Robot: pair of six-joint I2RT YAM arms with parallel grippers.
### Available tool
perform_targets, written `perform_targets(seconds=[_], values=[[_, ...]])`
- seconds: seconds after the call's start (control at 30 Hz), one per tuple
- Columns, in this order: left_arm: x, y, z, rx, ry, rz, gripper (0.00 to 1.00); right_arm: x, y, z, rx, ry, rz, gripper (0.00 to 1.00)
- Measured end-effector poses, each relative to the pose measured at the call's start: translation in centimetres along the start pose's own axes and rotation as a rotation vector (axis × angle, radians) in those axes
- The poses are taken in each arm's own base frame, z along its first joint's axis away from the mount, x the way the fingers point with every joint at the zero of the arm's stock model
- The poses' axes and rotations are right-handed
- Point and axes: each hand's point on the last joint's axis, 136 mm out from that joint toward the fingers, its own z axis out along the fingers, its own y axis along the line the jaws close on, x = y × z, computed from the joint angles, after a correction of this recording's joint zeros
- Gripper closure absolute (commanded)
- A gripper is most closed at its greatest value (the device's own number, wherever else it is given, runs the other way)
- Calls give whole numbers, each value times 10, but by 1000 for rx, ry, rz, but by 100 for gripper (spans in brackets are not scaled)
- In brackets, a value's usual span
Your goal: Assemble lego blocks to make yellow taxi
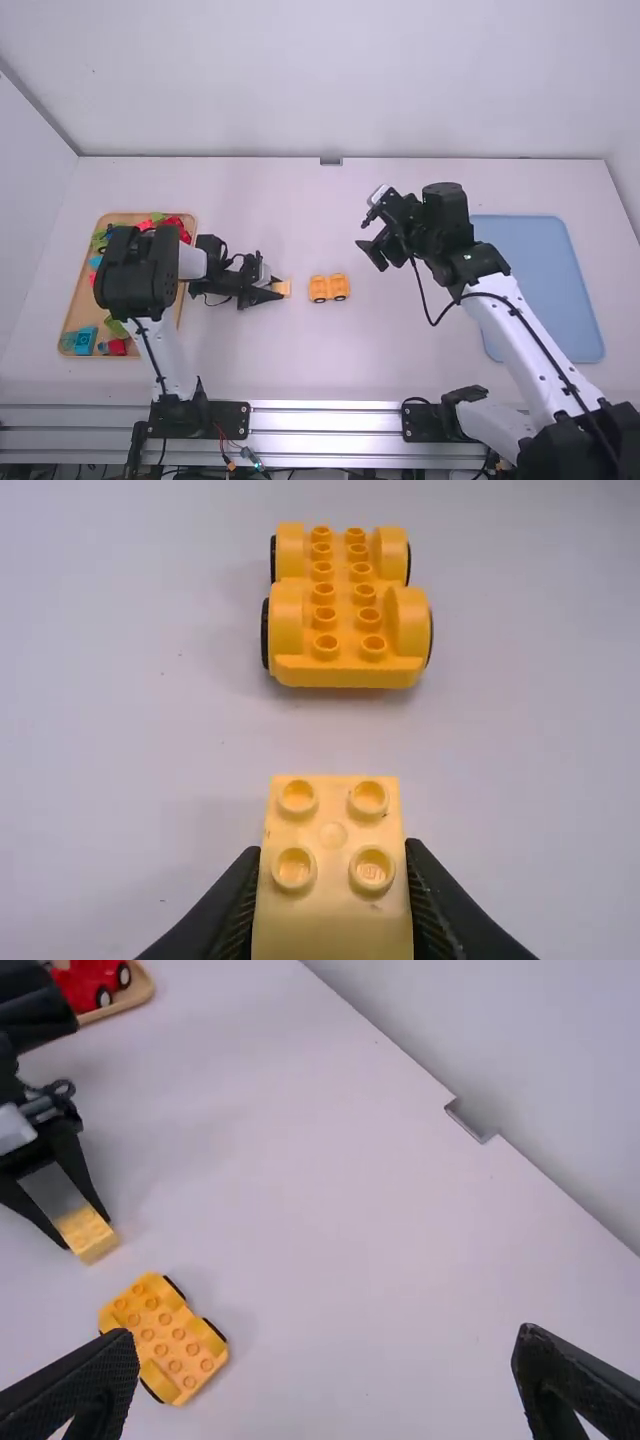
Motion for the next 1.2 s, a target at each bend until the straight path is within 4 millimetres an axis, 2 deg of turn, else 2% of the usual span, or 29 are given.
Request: perform_targets(seconds=[0.1, 0.27, 0.47, 0.6, 0.67, 0.8, 0.9, 1.2], values=[[-17, 0, -5, 8, -4, -12, 77, 13, 15, 14, -81, -6, -96, 1], [-55, 3, -12, -4, -26, 85, 76, 55, 48, 50, -259, -38, -195, 1], [-81, -11, 5, 26, -48, 209, 79, 93, 75, 73, -429, -115, -249, 1], [-84, -16, 25, 33, -56, 246, 86, 110, 86, 83, -517, -198, -278, 1], [-85, -15, 34, 13, -53, 249, 85, 115, 89, 89, -544, -244, -291, 1], [-86, -13, 49, -37, -34, 234, 86, 118, 93, 100, -567, -321, -315, 1], [-86, -22, 61, -44, -32, 186, 87, 119, 97, 111, -576, -363, -332, 1], [-70, -31, 62, -30, 22, -11, 94, 126, 113, 138, -590, -350, -317, 1]])
